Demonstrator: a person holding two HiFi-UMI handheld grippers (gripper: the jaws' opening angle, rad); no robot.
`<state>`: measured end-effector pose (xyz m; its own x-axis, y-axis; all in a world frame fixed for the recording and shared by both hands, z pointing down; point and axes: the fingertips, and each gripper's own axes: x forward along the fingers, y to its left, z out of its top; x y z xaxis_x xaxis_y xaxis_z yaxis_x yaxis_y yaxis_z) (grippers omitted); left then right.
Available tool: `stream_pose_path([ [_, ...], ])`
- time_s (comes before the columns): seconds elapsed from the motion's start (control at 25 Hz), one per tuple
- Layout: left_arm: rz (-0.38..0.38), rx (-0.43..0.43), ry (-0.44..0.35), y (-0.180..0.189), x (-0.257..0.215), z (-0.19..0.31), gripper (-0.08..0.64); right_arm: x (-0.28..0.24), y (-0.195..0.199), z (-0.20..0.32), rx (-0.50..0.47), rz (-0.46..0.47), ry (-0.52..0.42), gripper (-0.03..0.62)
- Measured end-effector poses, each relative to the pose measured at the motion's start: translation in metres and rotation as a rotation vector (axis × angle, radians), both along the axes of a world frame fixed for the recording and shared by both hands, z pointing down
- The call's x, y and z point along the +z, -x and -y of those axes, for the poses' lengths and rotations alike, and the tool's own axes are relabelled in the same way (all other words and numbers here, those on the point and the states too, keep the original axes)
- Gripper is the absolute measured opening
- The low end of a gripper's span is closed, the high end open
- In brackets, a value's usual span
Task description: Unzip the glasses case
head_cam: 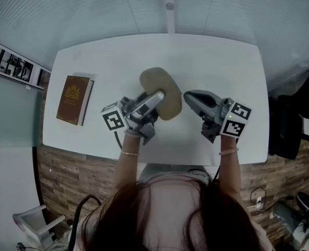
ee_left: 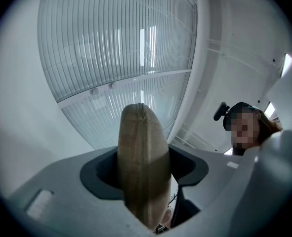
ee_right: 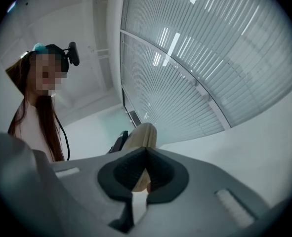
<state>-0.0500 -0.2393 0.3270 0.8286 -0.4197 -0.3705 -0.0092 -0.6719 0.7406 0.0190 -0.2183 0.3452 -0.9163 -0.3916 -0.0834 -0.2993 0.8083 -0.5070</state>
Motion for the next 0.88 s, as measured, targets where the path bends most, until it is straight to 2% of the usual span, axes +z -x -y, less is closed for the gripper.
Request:
stream_pose_path([
  [0.4,-0.027,-0.026,0.008,0.010,0.002,-0.004,0.281,0.005,0.009,-0.005,0.024,-0.016,-0.034,0.003],
  [0.56,-0.028,-0.039,0.007,-0.004,-0.001,-0.019,0.281,0.001,-0.009,-0.025,0.024,-0.013,-0.041,0.003],
  [0.76,-0.099,-0.023,0.042,-0.014,-0.010,-0.034,0.281,-0.001,-0.016,-0.038,0.027,-0.003,-0.047,0.003],
  [0.88,-0.116,-0.031,0.044,-0.014,-0.012,-0.040,0.281,-0.002,-0.018,-0.046,0.034,-0.002,-0.049,0.003],
])
